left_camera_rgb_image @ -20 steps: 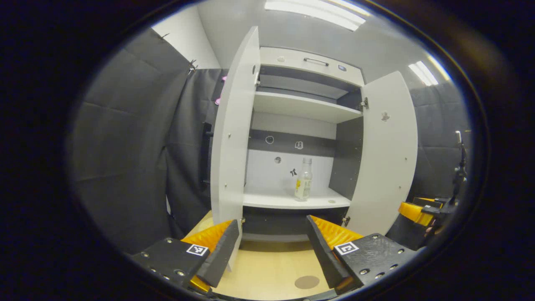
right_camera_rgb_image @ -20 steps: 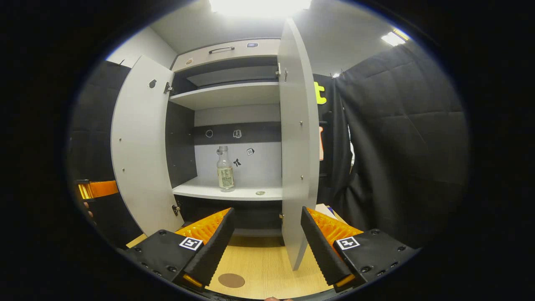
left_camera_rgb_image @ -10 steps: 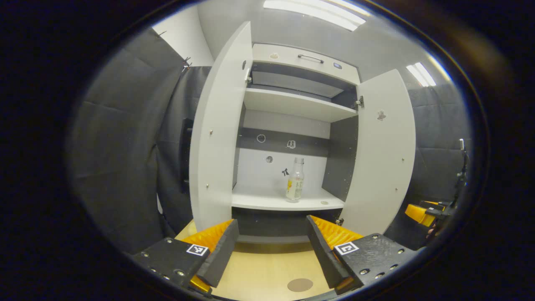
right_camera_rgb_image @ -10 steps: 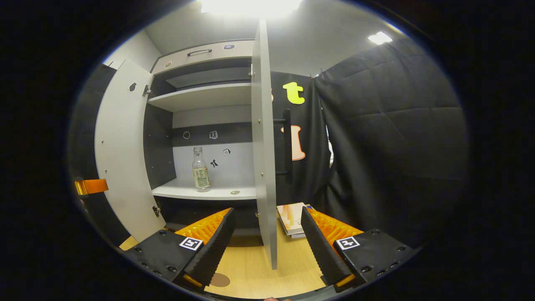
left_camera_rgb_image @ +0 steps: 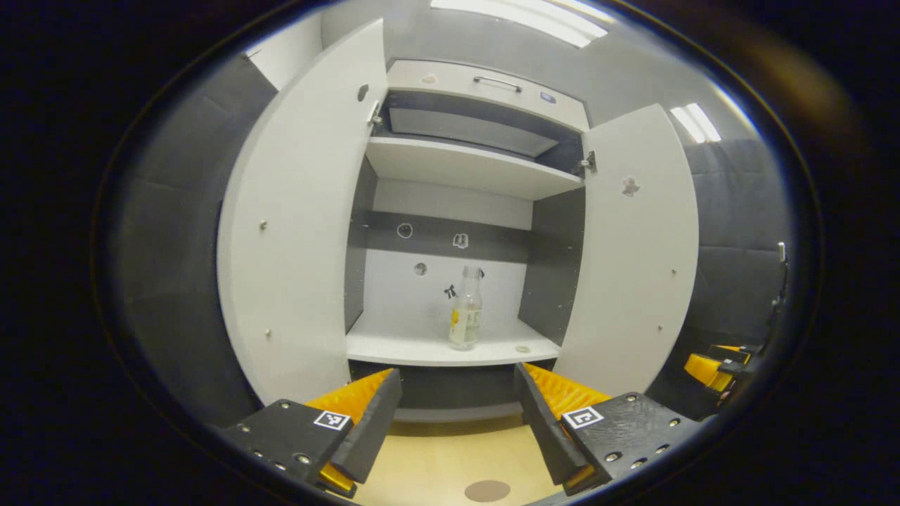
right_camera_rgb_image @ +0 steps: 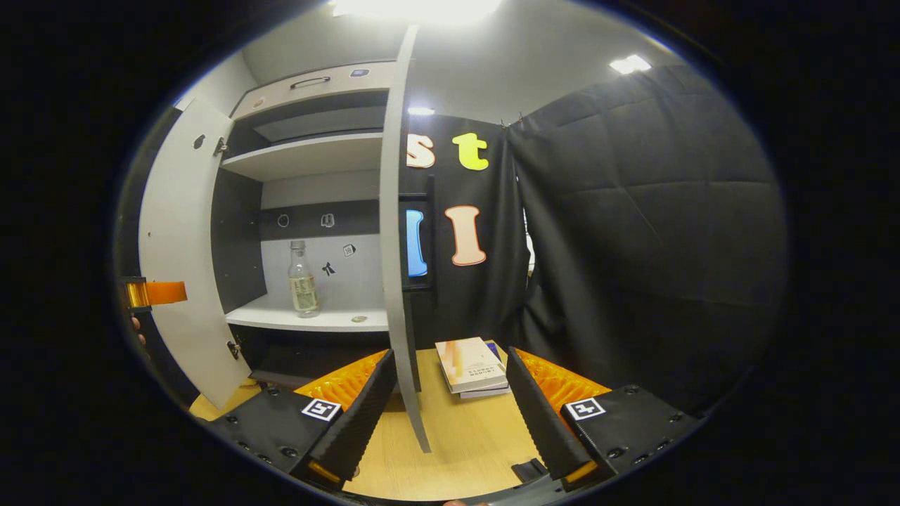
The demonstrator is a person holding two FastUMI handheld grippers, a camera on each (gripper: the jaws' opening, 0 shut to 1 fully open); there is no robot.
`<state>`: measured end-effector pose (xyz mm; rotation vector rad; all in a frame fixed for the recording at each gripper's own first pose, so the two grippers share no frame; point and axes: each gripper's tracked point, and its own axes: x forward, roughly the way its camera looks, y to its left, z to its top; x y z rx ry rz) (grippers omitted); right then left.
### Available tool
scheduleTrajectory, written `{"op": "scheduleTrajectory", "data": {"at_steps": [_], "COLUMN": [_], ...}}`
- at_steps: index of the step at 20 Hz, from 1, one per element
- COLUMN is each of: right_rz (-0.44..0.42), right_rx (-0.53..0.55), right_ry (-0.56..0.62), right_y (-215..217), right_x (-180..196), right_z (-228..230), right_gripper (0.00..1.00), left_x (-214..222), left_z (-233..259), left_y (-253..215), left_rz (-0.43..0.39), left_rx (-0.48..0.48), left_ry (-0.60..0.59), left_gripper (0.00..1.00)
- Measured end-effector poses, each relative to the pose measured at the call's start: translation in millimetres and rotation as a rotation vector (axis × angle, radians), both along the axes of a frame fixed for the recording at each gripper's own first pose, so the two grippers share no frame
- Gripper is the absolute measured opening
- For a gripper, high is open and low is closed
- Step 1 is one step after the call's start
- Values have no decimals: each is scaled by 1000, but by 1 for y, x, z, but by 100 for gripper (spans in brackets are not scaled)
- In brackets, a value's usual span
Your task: Grasp the bottle in the cabinet with the left hand and place it on the coaster, then close the right door with the right hand and the left door with the left hand.
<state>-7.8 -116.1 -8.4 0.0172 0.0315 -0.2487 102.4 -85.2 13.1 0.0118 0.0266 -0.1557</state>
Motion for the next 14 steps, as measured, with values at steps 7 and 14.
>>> {"op": "scheduleTrajectory", "data": {"at_steps": [7, 14], "right_rz": [-100, -187], "right_rx": [19, 45], "right_ry": [0, -39], "right_y": [-59, -112], "right_x": [21, 46], "right_z": [13, 18], "right_gripper": [100, 100], "left_x": [90, 177], "left_z": [29, 45], "left_y": [-27, -37], "left_rz": [-18, 12], "left_rx": [23, 41], "left_ry": [-9, -18], "left_gripper": [93, 93]}}
